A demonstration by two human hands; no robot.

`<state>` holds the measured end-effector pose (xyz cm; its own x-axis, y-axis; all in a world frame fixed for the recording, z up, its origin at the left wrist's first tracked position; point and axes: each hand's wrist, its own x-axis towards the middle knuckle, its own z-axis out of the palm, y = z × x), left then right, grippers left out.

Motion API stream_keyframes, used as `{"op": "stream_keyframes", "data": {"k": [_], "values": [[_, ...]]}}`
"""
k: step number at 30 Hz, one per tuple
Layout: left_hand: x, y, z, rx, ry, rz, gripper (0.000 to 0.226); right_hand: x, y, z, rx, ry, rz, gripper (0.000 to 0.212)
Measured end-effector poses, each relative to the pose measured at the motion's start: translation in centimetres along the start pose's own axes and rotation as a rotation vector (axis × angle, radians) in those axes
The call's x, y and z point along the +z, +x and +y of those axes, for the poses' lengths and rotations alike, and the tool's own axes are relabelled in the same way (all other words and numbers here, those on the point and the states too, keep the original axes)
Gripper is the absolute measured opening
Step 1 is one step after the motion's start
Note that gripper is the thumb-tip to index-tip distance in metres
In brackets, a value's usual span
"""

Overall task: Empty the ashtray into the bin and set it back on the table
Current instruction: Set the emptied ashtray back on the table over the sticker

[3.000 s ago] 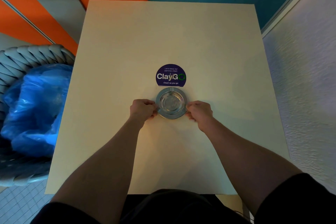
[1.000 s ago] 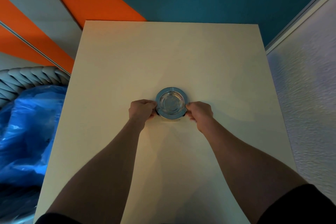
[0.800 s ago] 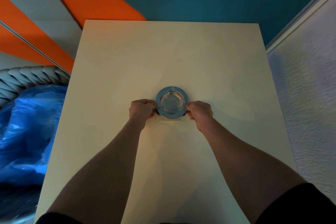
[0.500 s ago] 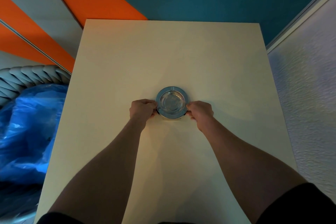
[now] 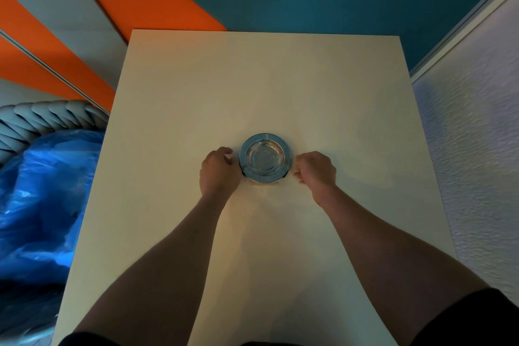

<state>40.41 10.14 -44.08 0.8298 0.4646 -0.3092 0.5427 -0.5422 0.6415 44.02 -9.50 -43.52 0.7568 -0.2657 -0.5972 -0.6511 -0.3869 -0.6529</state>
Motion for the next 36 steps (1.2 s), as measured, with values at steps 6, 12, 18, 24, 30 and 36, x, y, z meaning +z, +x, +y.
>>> {"op": "stream_keyframes", "data": {"k": [6,12,18,24,30,36], "values": [[0.1,0.1,-1.1,0.279,0.349,-0.053,0.045,-0.8,-0.2,1.4,-0.359,-0.472,0.042,0.038],[-0.1,0.4,-2.3,0.354,0.533,-0.078,0.055,-1.1,-0.5,2.7,-0.486,-0.856,-0.006,0.059],[-0.2,0.6,-3.6,0.358,0.588,-0.142,0.062,-0.9,-0.4,4.0,-0.51,-0.968,-0.044,0.065],[-0.5,0.4,-3.2,0.342,0.579,-0.158,0.063,-0.9,-0.5,3.8,-0.496,-0.996,-0.065,0.065],[-1.5,0.6,-2.3,0.329,0.589,-0.183,0.061,-1.4,-0.7,2.7,-0.444,-0.979,-0.12,0.066],[-3.3,1.3,-0.1,0.357,0.568,-0.153,0.064,-2.4,-1.2,0.5,-0.451,-0.933,-0.091,0.068]]}}
